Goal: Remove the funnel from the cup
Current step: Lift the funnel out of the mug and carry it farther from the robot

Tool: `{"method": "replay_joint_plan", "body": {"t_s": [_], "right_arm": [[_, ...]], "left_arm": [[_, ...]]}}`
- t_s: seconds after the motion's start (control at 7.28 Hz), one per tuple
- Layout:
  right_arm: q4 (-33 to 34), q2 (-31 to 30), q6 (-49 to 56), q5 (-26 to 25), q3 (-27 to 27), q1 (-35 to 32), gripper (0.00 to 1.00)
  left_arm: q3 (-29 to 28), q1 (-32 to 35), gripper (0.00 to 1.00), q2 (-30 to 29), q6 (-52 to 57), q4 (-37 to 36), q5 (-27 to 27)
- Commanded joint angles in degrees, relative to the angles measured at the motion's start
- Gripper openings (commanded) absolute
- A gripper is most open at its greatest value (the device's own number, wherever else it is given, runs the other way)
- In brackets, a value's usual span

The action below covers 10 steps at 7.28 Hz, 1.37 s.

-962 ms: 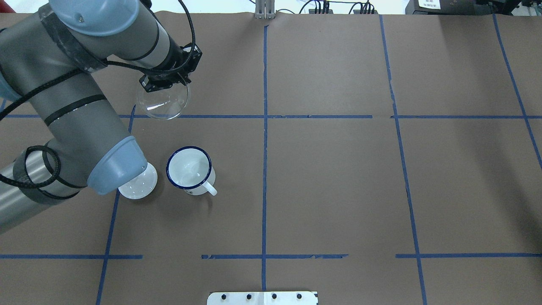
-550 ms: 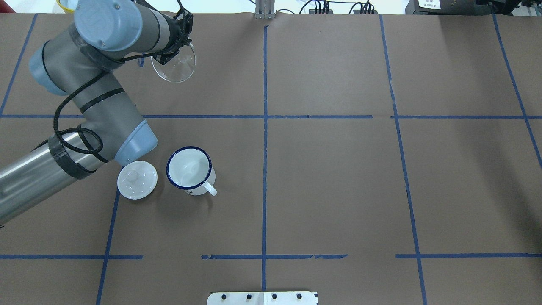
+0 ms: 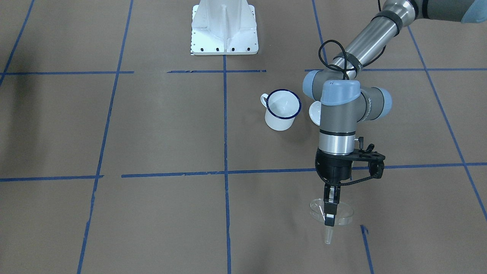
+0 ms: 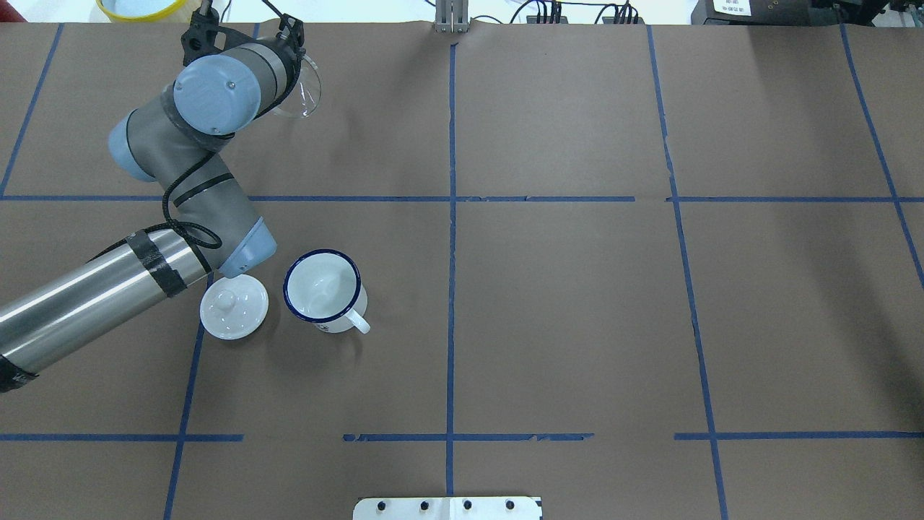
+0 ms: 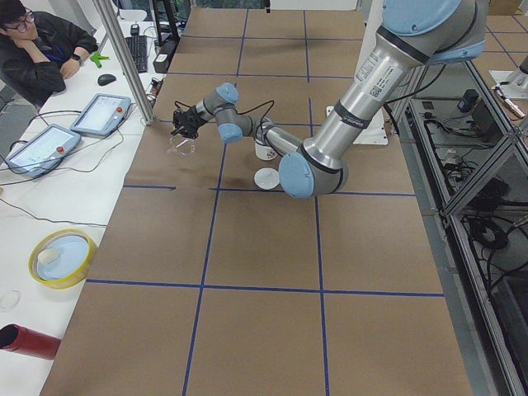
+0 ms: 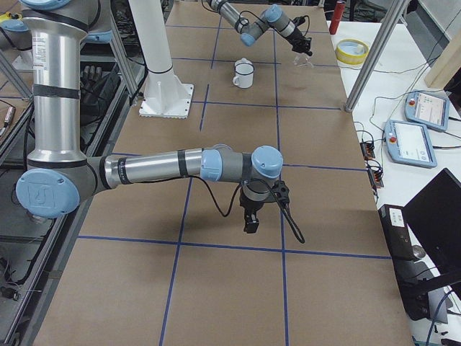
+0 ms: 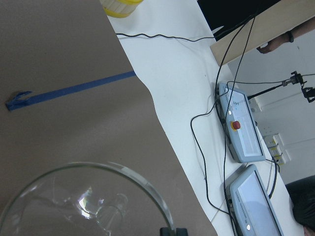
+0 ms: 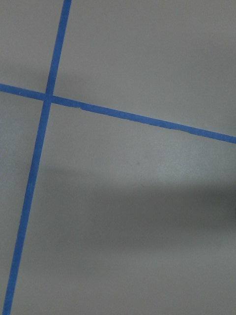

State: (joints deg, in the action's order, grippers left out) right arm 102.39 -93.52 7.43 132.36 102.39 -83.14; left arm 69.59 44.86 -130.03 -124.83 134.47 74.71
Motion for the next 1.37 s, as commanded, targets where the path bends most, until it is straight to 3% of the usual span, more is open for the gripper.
{"method": "replay_joint_plan", "body": {"t_s": [0.0, 0.41, 0.55, 0.69, 0.96, 1.1, 1.24], "right_arm": [[0.0, 0.0, 0.0, 0.0, 0.0, 0.0, 1.00], [0.0, 0.0, 0.0, 0.0, 0.0, 0.0, 1.00], [0.0, 0.0, 0.0, 0.0, 0.0, 0.0, 1.00], [0.0, 0.0, 0.0, 0.0, 0.0, 0.0, 1.00], [0.0, 0.0, 0.0, 0.0, 0.0, 0.0, 1.00], [0.0, 0.0, 0.0, 0.0, 0.0, 0.0, 1.00], [0.0, 0.0, 0.0, 0.0, 0.0, 0.0, 1.00]], "left_arm": [[-4.3, -1.5, 0.00, -0.4, -0.6, 3.6, -3.1], [-5.8, -2.8, 0.23, -0.2, -0.5, 4.6, -3.4], [-5.8, -2.8, 0.43, -0.1, -0.2, 4.5, -3.3], [-5.4, -3.3, 0.69, 0.4, 0.5, 4.3, -3.3], [3.1, -3.1, 0.92, 3.9, 9.8, 3.6, -2.7], [8.0, -2.8, 0.99, 6.3, 12.0, 3.4, 0.5], [13.1, -1.6, 0.99, 8.8, 16.1, 1.1, 7.1]]}}
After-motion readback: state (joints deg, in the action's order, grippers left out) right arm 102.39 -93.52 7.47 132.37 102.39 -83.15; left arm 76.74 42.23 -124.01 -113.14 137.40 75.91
